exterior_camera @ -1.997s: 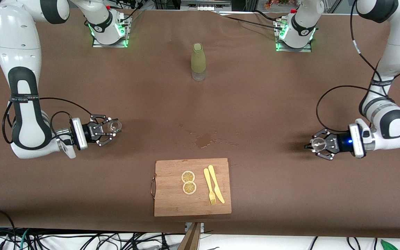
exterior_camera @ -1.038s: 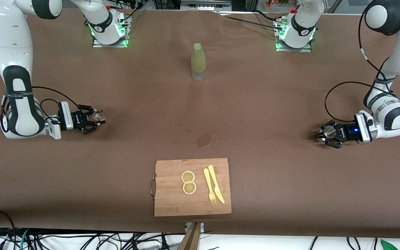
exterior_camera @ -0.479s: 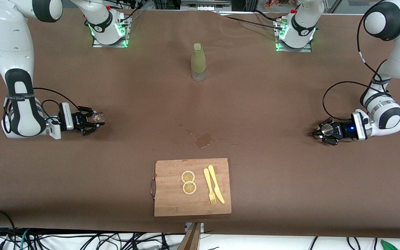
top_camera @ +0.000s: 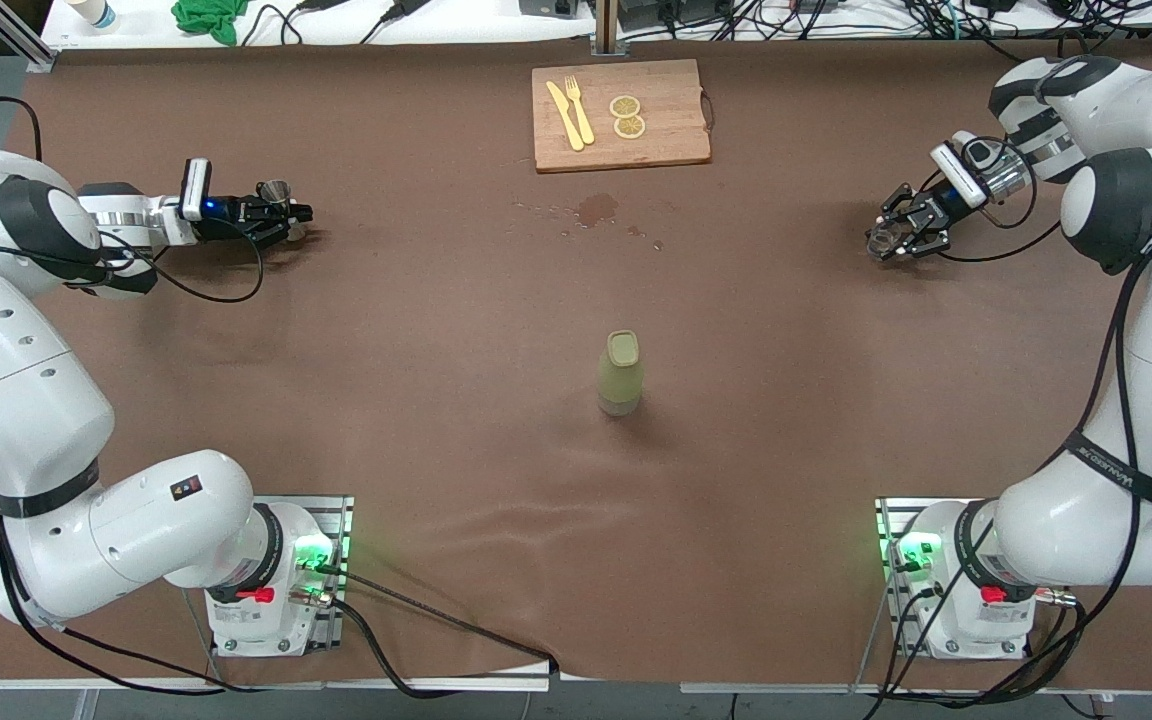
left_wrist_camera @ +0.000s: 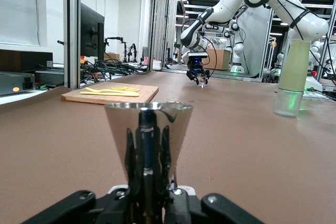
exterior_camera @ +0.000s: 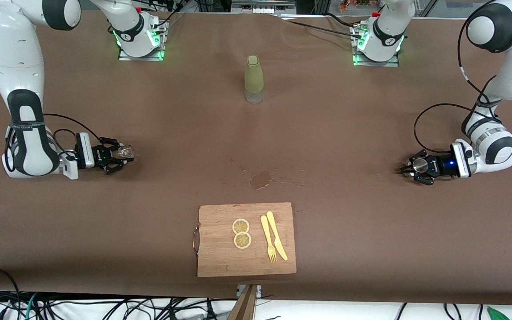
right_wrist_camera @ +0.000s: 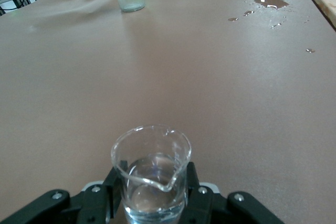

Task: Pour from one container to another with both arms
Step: 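Lower the beaker with the right gripper while the left gripper lowers the jigger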

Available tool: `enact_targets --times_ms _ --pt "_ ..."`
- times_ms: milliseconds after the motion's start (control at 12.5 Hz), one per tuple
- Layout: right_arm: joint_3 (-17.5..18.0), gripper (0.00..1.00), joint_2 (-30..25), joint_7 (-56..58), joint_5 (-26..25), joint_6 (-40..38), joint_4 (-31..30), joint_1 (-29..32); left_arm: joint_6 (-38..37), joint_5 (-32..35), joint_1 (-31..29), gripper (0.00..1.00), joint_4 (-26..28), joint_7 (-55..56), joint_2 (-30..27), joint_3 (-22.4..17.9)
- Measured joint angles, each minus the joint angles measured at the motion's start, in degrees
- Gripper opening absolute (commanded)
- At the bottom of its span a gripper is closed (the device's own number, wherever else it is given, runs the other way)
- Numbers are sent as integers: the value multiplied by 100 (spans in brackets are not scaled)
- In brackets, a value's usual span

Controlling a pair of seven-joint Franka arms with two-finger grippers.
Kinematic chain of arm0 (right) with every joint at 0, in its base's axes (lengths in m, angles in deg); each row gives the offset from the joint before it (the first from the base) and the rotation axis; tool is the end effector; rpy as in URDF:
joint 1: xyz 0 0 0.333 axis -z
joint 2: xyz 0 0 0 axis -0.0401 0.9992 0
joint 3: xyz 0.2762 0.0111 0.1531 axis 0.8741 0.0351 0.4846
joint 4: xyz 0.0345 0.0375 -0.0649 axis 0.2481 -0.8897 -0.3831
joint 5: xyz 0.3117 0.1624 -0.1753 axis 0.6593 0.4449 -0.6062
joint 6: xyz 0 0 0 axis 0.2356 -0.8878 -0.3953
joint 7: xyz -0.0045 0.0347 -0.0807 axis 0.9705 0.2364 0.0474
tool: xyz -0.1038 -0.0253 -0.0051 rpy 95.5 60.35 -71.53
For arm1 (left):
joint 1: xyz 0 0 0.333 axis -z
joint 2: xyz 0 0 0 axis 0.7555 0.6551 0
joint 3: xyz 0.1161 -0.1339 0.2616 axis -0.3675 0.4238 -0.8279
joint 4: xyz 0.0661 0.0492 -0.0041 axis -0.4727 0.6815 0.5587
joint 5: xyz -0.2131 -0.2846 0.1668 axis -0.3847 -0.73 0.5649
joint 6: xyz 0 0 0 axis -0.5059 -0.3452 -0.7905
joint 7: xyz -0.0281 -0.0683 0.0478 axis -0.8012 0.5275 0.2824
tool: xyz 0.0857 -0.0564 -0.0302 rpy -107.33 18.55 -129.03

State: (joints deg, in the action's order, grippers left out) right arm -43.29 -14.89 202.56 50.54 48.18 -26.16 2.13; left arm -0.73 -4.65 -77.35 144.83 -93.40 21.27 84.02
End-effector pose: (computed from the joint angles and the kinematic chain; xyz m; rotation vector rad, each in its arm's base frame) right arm 0.5731 -0.0868 0.1139 -1.3490 -1.7734 -0.5859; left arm 0.5540 0.1857 0.0656 1.4290 -1.1514 1.1872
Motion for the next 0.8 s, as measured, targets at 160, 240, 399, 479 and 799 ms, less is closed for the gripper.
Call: enact_targets --times_ms 160,240,399,479,799 --pt "-1 100 32 0 0 5 7 18 -4 0 -1 29 3 -28 14 -2" --pt "-2 100 70 0 0 7 16 46 -6 0 -1 30 4 -32 18 -2" --pt "-3 100 143 18 -19 7 43 140 -7 0 -3 42 5 -37 34 -6" --pt "-3 100 158 30 -55 5 61 191 -8 0 -4 42 5 -44 41 -9" --pt "-12 100 158 33 -419 0 214 442 -28 0 -7 100 4 -144 45 -56"
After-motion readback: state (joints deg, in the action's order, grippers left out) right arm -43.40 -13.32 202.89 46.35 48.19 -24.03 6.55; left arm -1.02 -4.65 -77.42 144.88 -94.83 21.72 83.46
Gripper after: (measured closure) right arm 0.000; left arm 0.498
